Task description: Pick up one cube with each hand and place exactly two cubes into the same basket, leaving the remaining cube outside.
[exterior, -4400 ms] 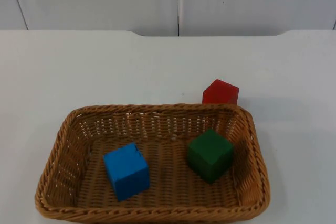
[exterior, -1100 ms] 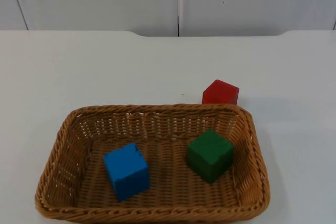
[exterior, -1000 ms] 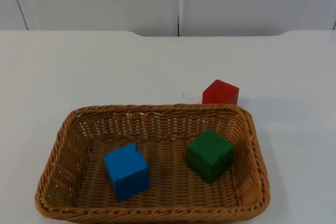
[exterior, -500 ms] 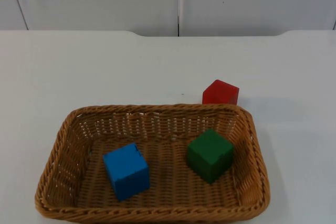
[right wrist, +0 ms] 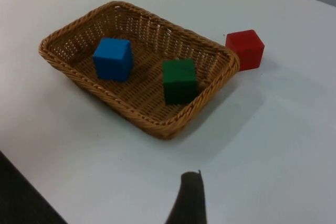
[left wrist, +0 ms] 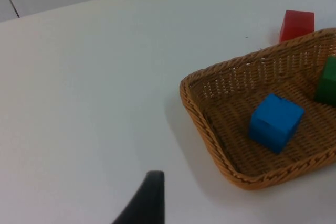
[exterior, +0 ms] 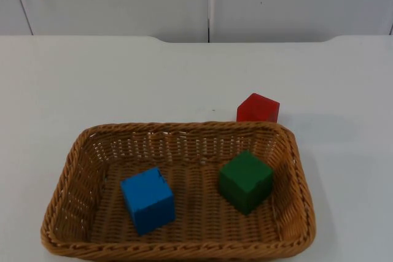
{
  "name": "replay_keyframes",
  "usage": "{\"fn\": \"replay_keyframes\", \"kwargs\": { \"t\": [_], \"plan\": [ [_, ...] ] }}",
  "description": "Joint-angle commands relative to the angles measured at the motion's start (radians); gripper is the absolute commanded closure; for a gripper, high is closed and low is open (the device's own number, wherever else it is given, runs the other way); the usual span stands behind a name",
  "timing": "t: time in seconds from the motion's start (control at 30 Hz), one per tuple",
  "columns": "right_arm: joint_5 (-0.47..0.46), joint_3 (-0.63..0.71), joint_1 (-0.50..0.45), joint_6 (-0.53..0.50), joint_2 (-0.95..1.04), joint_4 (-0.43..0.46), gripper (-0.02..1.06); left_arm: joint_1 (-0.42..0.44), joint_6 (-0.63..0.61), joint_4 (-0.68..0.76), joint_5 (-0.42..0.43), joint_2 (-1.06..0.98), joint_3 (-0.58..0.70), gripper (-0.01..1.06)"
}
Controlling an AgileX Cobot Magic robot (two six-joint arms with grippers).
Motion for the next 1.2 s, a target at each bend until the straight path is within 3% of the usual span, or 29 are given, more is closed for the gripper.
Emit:
{"fn": "replay_keyframes", "kwargs": {
  "t": [0.0, 0.4, 0.57, 1.17],
  "plan": [
    [-0.002, 0.001, -0.002, -0.015, -0.004, 0.005, 0.38, -0.003, -0.003, 0.002, -0.002, -0.004, 0.003, 0.00],
    [-0.002, 0.001, -0.002, -0.018, -0.004, 0.007, 0.35, -0.003, -0.003, 0.002, -0.002, -0.004, 0.003, 0.00],
    [-0.002, 0.001, -0.002, -0.018, -0.004, 0.007, 0.00, -0.003, -0.003, 0.002, -0.002, -0.004, 0.003, 0.00],
    [-0.002, 0.001, -0.002, 0.007, -0.004, 0.003, -0.01, -0.003, -0.003, 0.002, -0.002, -0.004, 0.003, 0.00]
  ]
}}
